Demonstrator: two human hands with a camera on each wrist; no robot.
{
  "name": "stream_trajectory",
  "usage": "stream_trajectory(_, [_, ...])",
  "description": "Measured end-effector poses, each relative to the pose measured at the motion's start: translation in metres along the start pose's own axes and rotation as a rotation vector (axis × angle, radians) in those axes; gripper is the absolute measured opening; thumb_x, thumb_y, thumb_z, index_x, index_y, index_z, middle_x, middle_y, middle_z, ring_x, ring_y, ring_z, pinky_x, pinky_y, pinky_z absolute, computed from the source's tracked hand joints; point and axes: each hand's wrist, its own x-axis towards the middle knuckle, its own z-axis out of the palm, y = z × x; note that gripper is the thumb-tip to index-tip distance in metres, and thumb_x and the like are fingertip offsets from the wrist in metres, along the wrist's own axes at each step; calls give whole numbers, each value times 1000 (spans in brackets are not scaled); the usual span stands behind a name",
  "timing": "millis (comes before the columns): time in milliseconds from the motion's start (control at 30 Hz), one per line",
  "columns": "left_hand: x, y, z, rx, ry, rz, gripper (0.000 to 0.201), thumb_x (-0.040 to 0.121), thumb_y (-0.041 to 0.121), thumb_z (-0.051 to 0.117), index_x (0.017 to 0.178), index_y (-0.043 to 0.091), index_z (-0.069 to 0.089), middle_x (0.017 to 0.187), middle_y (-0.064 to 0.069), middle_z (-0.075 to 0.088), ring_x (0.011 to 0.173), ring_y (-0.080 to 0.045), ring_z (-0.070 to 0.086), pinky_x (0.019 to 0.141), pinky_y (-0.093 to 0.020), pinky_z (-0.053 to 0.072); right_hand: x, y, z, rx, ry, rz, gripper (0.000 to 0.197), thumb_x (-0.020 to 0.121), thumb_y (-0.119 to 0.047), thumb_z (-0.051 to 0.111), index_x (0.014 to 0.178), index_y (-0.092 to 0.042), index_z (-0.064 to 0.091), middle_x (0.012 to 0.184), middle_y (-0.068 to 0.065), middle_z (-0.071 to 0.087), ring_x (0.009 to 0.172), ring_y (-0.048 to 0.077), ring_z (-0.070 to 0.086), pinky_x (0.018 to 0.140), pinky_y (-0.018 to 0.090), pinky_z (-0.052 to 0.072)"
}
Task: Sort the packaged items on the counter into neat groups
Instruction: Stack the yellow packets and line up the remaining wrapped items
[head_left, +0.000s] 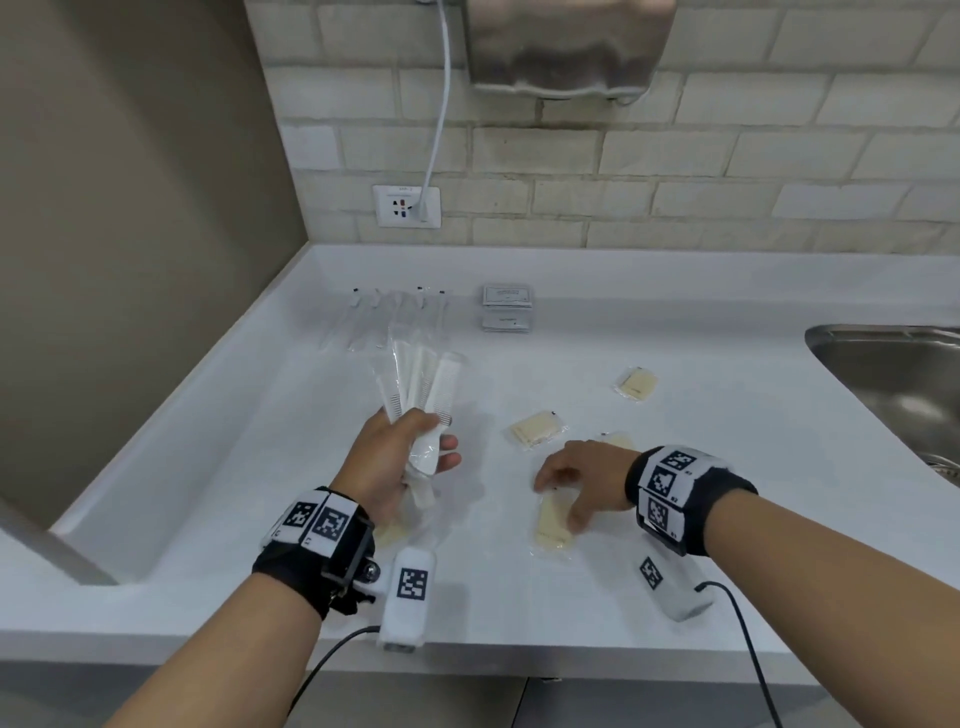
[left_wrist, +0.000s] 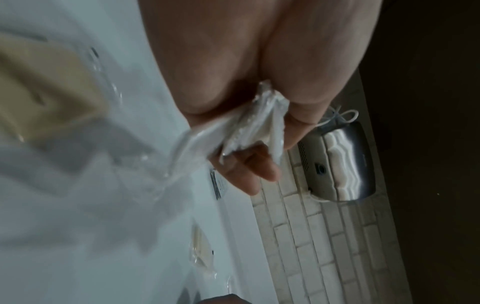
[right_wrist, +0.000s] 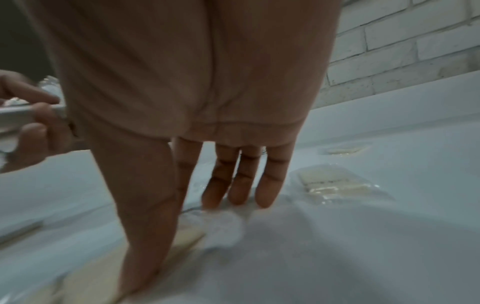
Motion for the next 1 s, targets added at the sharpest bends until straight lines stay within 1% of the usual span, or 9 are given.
stream_trajectory(233, [-5,8,-41,-42,84,20,13,92,3,52,100,-2,61,86,-13,62,64,-17,64,52,-25,55,12,-35,13,-213,136,151,66,66,-57,74,116,-20,50,120,0,44,111,20,46,92,37,47])
stream_trajectory(333, [-8,14,-53,-52,59,28,22,93,3,47,107,-2,63,95,-14,64,65,-16,61,50,-22,51,22,-49,21,-214,127,116,75,71,-48,73,134,-24,40,129,-1,39,122,21,40,93,36,45])
stream_trajectory(400, [-10,18,-60,-69,42,20,31,95,2,42,120,-3,58,101,-13,66,67,-18,59,44,-18,48,27,-57,20,-204,89,77,76,75,-37,74,139,-21,37,133,0,43,122,21,45,96,34,45])
stream_trajectory(467, [-9,20,-69,-100,45,26,36,94,1,41,128,-4,53,112,-14,69,69,-16,62,50,-19,53,30,-66,19,-171,21,84,75,75,-30,76,139,-19,38,131,1,49,117,21,52,97,34,47])
stream_trajectory(567, [-7,20,-79,-130,62,39,40,93,0,41,131,-3,50,122,-16,67,72,-16,63,62,-24,57,35,-80,17,-233,6,114,45,72,-29,77,111,-18,55,107,-1,58,102,21,58,82,30,51])
stream_trajectory(667, [-8,20,-84,-136,46,32,38,92,-3,40,129,-5,50,124,-20,64,71,-20,60,59,-26,55,37,-95,15,-236,91,13,22,77,-25,73,85,-19,53,88,-6,51,86,17,51,60,19,36])
stream_trajectory(767, [-7,20,-88,-114,36,34,39,92,-4,39,129,-7,49,123,-22,64,69,-21,58,57,-27,54,39,-120,14,-147,86,-160,20,79,-11,72,94,-19,61,93,-6,54,87,16,51,62,19,37])
stream_trajectory(833, [-6,19,-93,-100,45,31,40,91,-3,41,130,-6,49,122,-21,65,70,-20,61,58,-27,56,41,-140,17,-214,-3,-235,34,78,-7,73,108,-19,63,96,-5,54,87,15,50,68,23,41])
stream_trajectory(1000, [-6,19,-98,-73,38,26,41,91,-3,41,132,-4,49,113,-17,68,71,-21,61,58,-27,56,51,-177,33,-549,-177,-305,79,81,2,65,144,-37,35,114,0,58,95,20,56,83,34,48])
